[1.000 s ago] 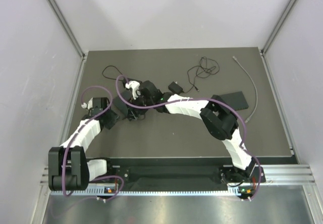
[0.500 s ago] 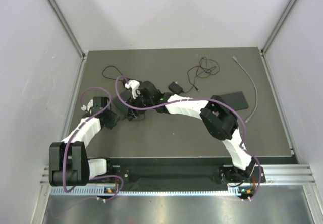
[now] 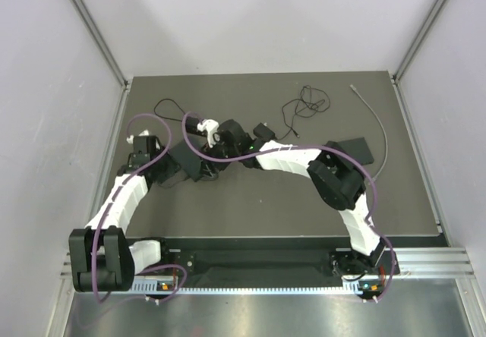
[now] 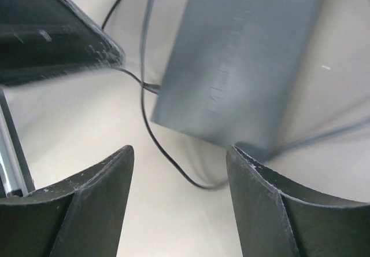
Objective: Pull the plug from the switch port
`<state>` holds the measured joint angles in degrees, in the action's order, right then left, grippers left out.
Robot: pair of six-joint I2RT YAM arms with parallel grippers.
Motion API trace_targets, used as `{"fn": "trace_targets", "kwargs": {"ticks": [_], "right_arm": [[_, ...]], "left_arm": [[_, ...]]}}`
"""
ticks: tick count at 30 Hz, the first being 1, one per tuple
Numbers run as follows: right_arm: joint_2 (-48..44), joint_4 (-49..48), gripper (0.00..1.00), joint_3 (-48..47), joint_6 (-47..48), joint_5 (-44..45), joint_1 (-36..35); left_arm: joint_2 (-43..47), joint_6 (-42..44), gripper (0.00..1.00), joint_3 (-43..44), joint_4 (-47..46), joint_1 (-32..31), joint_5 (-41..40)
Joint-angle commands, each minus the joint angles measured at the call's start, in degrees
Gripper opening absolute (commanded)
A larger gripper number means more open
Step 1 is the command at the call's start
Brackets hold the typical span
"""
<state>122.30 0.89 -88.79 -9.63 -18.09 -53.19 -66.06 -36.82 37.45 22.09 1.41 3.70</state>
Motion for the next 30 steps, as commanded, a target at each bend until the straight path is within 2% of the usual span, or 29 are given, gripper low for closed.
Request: {"fn": "trace_targets", "kwargs": {"ticks": [1, 3, 5, 8, 12, 15, 23, 28, 30], "right_arm": [[-7.2, -1.5, 0.66, 1.3, 0.6, -2.9, 2.6], [-8.4, -1.2, 0.66, 2.4, 0.6, -4.1, 4.3], [-8.7, -1.1, 0.66, 2.4, -0.5, -6.3, 6.2], [-8.5, -1.4, 0.67, 1.8, -2.5, -8.1, 8.0], [-7.5, -1.2, 0.67, -0.2, -3.2, -10.2, 8.4], [-7.3, -1.7, 0.67, -0.5, -3.6, -11.3, 8.4], [-8.7, -1.8, 0.67, 1.9, -2.4, -11.1, 9.0], [-10.1, -2.9, 0.67, 3.7, -2.5, -11.4, 9.8], [-10.4, -3.2, 0.67, 4.4, -2.6, -11.7, 10.4]], "left_arm": [[-1.5, 10.4, 0.46, 5.5, 2.0, 0.1, 3.8], [-2.9, 17.6, 0.47, 7.5, 2.2, -0.2, 7.2], [-4.0, 21.0, 0.47, 8.9, 3.8, -0.6, 7.7], [-3.8, 23.8, 0.47, 6.5, 0.0, -1.2, 10.5], [-6.6, 24.9, 0.46, 5.5, -0.1, -1.1, 8.0], [-8.2, 25.7, 0.46, 5.9, -0.9, -4.1, 4.4], [-11.7, 22.8, 0.47, 2.5, -6.2, -4.7, 3.5], [-14.1, 21.9, 0.47, 2.0, -9.1, -5.0, 7.1], [-16.2, 21.2, 0.46, 3.5, -9.0, -5.1, 11.0]]}}
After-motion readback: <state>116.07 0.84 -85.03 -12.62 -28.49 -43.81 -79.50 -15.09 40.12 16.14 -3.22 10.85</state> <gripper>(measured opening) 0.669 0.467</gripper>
